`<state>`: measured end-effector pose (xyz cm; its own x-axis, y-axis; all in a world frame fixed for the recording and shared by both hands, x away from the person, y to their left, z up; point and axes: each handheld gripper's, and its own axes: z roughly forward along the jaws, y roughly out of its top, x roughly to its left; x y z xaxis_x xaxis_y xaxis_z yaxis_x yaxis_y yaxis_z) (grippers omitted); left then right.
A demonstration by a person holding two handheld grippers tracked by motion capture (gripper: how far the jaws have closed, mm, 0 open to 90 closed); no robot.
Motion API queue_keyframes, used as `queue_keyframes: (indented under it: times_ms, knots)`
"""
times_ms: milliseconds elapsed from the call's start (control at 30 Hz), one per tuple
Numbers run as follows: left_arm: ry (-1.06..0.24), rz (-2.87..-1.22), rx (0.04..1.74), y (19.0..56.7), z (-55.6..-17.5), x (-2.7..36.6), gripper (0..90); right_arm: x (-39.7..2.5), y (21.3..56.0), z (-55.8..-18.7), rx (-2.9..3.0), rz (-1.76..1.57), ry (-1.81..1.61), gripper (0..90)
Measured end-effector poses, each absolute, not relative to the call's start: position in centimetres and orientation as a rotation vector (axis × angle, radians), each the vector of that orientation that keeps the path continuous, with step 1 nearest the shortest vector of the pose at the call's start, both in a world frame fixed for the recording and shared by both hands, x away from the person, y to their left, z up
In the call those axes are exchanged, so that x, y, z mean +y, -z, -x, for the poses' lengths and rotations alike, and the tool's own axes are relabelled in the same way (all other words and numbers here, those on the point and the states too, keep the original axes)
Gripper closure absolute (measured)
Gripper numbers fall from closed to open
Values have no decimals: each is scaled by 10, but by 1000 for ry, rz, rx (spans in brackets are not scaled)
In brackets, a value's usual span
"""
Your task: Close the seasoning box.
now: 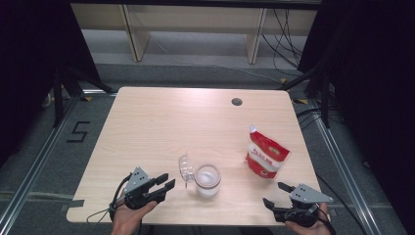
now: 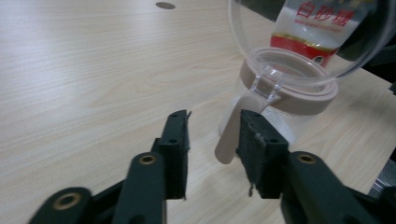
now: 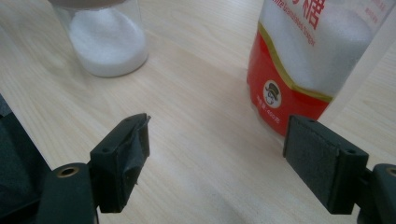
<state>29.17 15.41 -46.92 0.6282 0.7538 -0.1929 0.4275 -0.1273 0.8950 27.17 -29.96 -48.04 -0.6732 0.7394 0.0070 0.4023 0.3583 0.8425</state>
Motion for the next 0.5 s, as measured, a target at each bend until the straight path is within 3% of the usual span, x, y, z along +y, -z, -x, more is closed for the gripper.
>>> queue_keyframes:
  times_ms: [267,500]
  knots:
    - [-381,-1738,916,463,-291,151,865,-299,480,-271,2245,-1011,-1224,239]
    - [-384,-1742,900,458,-291,145,892,-299,480,-272,2236,-1004,-1215,242]
